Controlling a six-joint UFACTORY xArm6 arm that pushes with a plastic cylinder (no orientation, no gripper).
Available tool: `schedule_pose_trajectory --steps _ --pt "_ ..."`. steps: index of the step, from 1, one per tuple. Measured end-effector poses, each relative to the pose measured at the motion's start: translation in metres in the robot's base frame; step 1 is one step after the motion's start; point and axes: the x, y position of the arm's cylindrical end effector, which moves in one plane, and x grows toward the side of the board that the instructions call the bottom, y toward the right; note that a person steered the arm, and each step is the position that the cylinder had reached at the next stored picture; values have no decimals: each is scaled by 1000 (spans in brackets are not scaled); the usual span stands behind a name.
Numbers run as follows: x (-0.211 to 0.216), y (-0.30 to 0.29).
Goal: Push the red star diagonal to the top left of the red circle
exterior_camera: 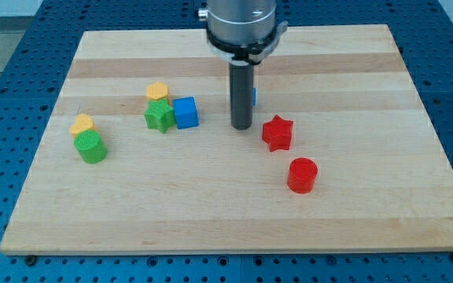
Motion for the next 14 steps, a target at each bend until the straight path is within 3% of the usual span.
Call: schedule_pose_trajectory --steps 2,3,4,5,6,9,10,12,14 --pt "-50 0" --pt "-48 14" --pt "-23 149" --pt "23 144" --pt "48 76" --pt "42 -1" --pt "37 -49" --pt "-3 -52" --pt "-4 -129"
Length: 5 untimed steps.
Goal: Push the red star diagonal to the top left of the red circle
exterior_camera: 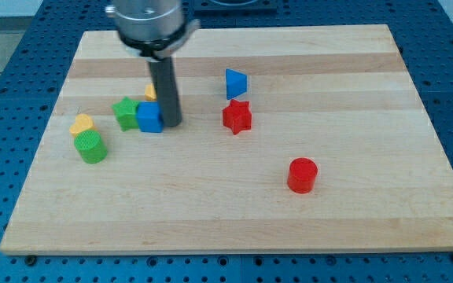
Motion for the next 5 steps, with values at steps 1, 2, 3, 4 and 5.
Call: schedule_pose_trajectory --steps 1,2,3,4,5 --pt "0 5" --pt "-1 73" --pt "0 125" --pt "0 133" --pt "0 108"
